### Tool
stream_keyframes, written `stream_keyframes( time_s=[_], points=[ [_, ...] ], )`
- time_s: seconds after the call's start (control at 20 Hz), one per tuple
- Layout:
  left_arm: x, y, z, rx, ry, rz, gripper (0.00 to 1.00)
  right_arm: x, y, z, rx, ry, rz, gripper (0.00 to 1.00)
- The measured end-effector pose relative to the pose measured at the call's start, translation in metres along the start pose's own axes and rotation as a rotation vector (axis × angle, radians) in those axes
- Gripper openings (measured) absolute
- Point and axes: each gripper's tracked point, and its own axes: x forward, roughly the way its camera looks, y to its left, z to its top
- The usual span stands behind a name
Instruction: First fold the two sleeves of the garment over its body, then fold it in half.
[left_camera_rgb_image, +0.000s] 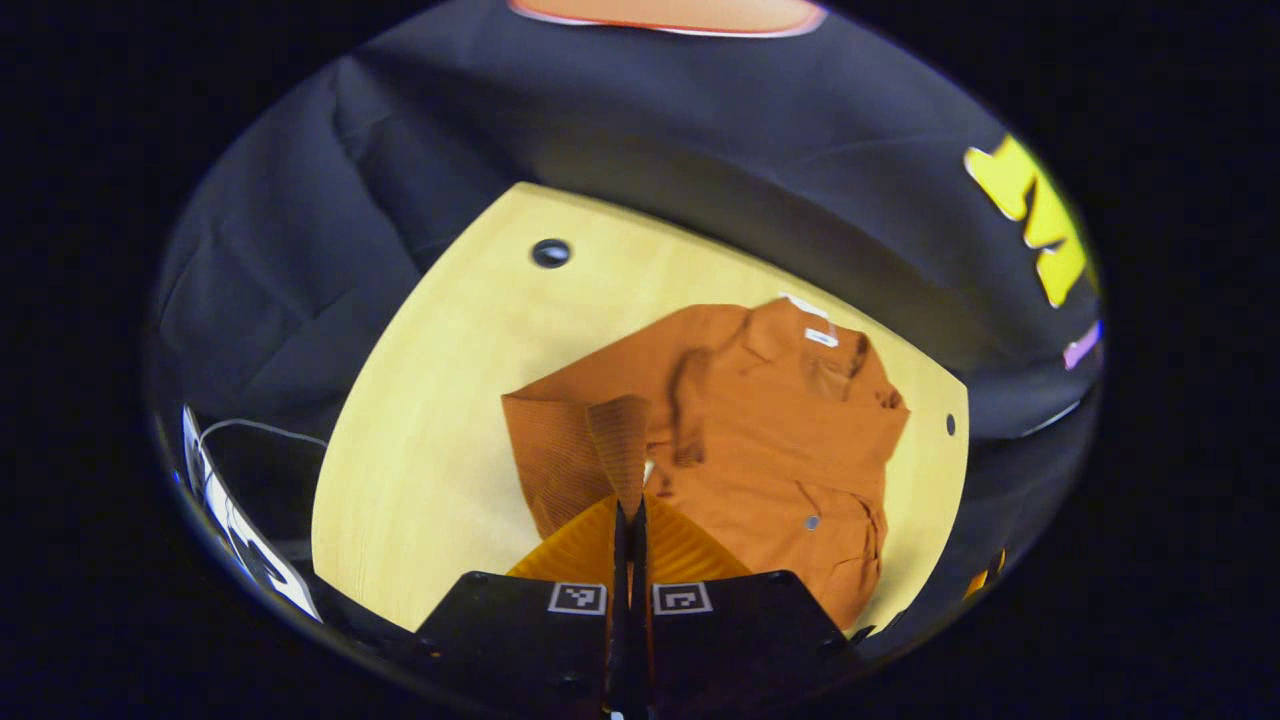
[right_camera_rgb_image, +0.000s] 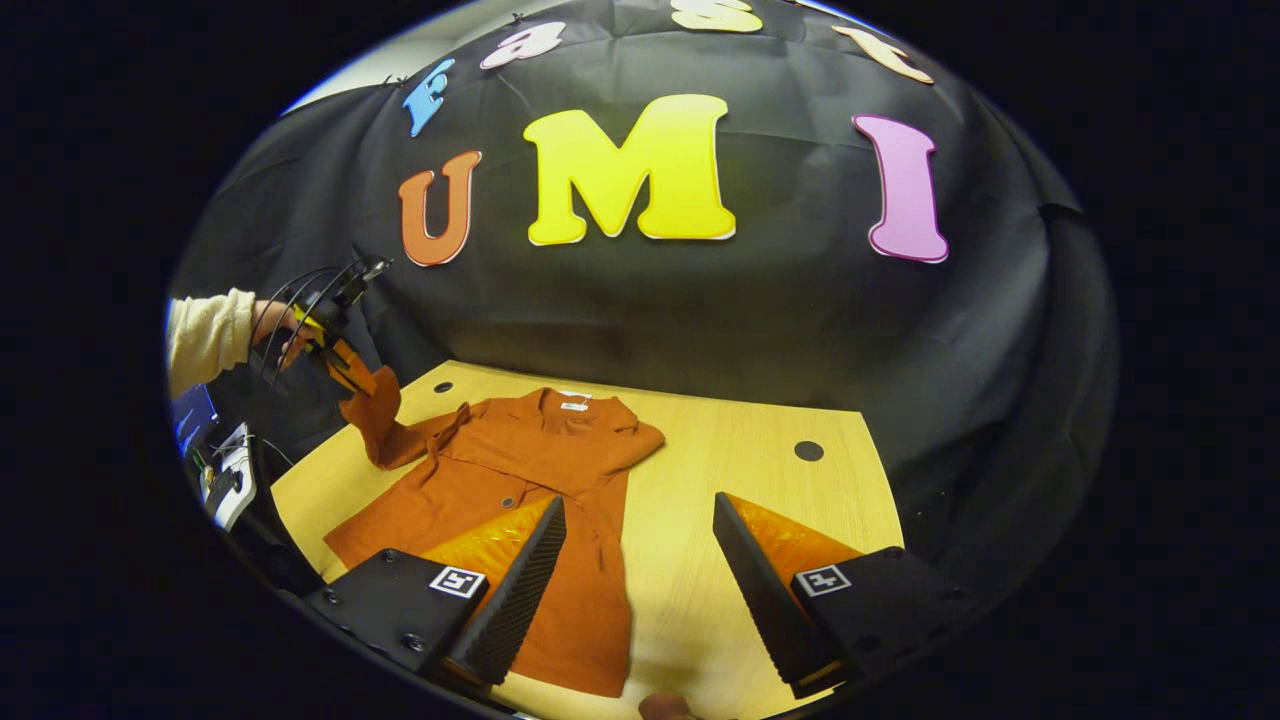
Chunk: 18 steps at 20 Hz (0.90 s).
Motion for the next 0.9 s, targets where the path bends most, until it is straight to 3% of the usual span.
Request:
stream_keyframes(
  time_s=[0.3, 0.65, 0.8, 0.9],
  points=[
    [0.019, -0.137, 0.016, 0.145, 0.017, -0.059, 0.03, -0.007, -0.027, -0.034, 0.026, 0.044, -0.008, 0.96],
    [0.051, -0.282, 0.014, 0.203, 0.060, -0.146, 0.03, -0.025, -0.045, -0.067, 0.102, 0.087, -0.021, 0.96],
    [0.072, -0.328, 0.008, 0.262, 0.089, -0.117, 0.03, -0.033, -0.062, -0.075, 0.098, 0.100, -0.041, 0.96],
    [0.084, -0.358, 0.005, 0.244, 0.109, -0.134, 0.03, -0.041, -0.077, -0.078, 0.105, 0.100, -0.063, 0.97]
  ],
)
